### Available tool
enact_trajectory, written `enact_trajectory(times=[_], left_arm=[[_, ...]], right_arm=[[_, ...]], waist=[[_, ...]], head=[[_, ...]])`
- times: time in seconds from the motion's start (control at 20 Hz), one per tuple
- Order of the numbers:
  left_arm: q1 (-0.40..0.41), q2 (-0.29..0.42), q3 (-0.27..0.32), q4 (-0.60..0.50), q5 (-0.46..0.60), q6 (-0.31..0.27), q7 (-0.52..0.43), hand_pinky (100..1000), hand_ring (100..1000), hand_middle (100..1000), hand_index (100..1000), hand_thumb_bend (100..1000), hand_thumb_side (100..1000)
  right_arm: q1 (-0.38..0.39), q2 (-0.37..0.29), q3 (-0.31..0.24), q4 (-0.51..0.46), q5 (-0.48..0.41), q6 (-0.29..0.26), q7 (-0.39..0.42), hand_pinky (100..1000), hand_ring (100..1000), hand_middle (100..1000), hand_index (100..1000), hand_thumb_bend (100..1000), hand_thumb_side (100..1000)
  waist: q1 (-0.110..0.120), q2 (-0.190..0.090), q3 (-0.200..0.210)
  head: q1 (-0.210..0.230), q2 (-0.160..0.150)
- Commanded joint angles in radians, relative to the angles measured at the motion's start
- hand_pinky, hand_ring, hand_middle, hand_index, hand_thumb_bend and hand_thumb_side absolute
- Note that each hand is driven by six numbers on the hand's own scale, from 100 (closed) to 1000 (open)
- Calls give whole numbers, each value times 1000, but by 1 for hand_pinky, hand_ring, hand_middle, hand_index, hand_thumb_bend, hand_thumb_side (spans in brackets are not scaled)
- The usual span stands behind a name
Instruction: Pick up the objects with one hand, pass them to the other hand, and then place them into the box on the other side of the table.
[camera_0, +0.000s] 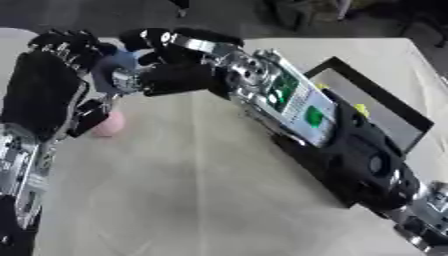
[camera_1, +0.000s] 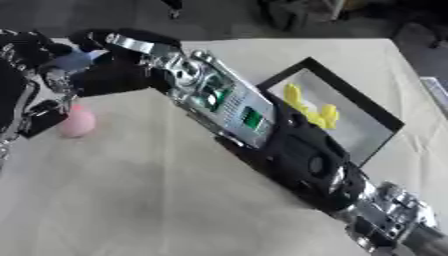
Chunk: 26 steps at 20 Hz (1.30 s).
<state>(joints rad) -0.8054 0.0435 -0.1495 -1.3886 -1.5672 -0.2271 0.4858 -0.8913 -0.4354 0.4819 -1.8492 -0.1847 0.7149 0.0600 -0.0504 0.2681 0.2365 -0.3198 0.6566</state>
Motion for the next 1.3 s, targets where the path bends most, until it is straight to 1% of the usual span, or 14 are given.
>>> enact_trajectory(times=[0.05, 0.2, 0.4, 0.45, 0.65, 0.75, 0.8, 0.85, 1.0, 1.15, 1.3], left_arm=[[-6, -4, -2, 12, -53, 24, 52, 566, 494, 473, 589, 295, 100], [0, -9, 3, 37, -104, 45, 88, 566, 493, 471, 589, 289, 100], [1, -21, 6, 54, -151, 61, 126, 566, 491, 470, 588, 282, 100], [1, -23, 5, 55, -151, 62, 136, 563, 488, 467, 587, 273, 100], [1, -25, 0, 59, -126, 58, 174, 557, 481, 458, 583, 256, 100], [1, -24, 0, 60, -114, 56, 187, 554, 477, 454, 581, 247, 100], [1, -24, 0, 59, -107, 55, 194, 551, 472, 449, 578, 235, 100], [2, -24, 0, 58, -98, 54, 202, 550, 470, 446, 577, 228, 100], [4, -20, 0, 59, -71, 50, 220, 551, 466, 440, 575, 213, 100], [5, -19, -1, 62, -40, 42, 230, 549, 461, 432, 574, 190, 100], [5, -18, -4, 58, -17, 35, 245, 548, 460, 430, 572, 180, 100]], right_arm=[[-11, -10, -12, -6, 49, -4, -24, 1000, 1000, 1000, 1000, 232, 464], [-4, -16, -17, -29, 85, -6, -19, 1000, 1000, 1000, 1000, 234, 457], [2, -17, -22, -23, 95, -5, 7, 1000, 1000, 1000, 1000, 227, 467], [2, -17, -20, -18, 92, -10, 17, 1000, 1000, 1000, 1000, 213, 490], [4, -14, -10, 8, 75, -45, 86, 1000, 1000, 1000, 1000, 198, 526], [5, -14, -10, 23, 72, -65, 117, 1000, 1000, 1000, 1000, 198, 528], [6, -14, -12, 31, 72, -76, 128, 1000, 1000, 1000, 1000, 217, 498], [6, -15, -14, 40, 74, -88, 138, 1000, 1000, 1000, 1000, 223, 489], [8, -20, -22, 66, 84, -124, 155, 1000, 1000, 1000, 1000, 241, 460], [8, -22, -28, 83, 93, -154, 165, 1000, 1000, 1000, 1000, 239, 456], [6, -22, -33, 94, 89, -167, 163, 1000, 1000, 1000, 1000, 232, 460]], waist=[[4, -15, 1], [4, -16, -1], [7, -16, -2], [7, -16, -2], [8, -14, -1], [8, -14, -1], [8, -14, -1], [8, -14, 0], [7, -15, 0], [7, -15, 0], [8, -15, 0]], head=[[-4, 5], [-3, 9], [-7, 8], [-9, 9], [-12, 9], [-13, 10], [-13, 10], [-14, 10], [-13, 11], [-12, 11], [-14, 11]])
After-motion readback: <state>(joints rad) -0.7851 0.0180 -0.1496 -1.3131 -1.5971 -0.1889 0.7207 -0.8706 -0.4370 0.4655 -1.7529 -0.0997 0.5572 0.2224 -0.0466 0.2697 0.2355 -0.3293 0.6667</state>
